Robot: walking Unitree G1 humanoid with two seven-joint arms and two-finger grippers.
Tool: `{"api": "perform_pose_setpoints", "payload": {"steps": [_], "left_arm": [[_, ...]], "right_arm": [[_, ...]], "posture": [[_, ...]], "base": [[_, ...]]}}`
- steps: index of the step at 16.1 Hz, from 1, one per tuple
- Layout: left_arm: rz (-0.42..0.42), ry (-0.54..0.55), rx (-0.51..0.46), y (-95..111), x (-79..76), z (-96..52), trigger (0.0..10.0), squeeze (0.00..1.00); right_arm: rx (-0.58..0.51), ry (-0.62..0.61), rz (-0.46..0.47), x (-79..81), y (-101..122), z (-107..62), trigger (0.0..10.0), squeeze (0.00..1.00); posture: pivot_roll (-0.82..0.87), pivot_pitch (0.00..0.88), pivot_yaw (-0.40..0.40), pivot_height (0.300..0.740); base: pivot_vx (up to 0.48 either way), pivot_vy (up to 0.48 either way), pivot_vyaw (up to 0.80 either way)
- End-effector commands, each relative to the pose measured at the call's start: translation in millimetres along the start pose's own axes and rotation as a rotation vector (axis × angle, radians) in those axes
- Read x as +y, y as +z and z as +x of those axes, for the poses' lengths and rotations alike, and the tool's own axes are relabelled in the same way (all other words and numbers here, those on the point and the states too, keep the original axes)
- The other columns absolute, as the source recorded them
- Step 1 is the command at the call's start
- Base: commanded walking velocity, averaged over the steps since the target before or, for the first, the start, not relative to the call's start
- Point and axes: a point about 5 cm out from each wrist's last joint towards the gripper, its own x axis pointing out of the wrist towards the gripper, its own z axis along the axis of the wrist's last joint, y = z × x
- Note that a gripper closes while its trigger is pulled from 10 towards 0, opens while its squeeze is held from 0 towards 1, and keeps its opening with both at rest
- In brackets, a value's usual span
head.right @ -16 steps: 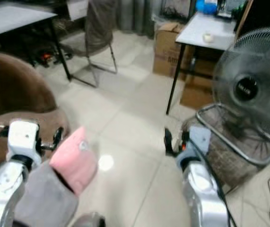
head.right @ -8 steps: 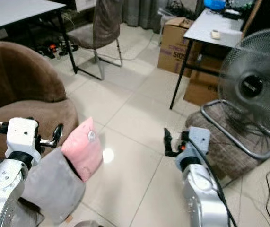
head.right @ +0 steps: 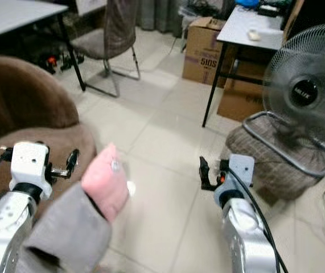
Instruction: Move the pillow to the sofa from floor
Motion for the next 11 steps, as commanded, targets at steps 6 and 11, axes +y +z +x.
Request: {"api": "perform_pose_setpoints", "payload": {"steps": [6, 11], "left_arm": [[0.015, 0.022, 0.024, -2.8, 5.3, -2.6, 10.0, 0.0], [0.044, 0.008, 0.01, -0.3, 3.4, -2.9, 10.0, 0.0]], "right_arm": [[-0.031, 0.028, 0.006, 11.3, 9.5, -1.0, 10.0, 0.0], [-0.028, 0.024, 0.004, 10.4, 8.9, -2.8, 10.0, 0.0]], "posture": [[0.1, 0.0, -0.001, 0.74], [0.1, 0.0, -0.001, 0.74]], "base": [[0.0, 0.411, 0.0], [0.0, 0.249, 0.0]]}}
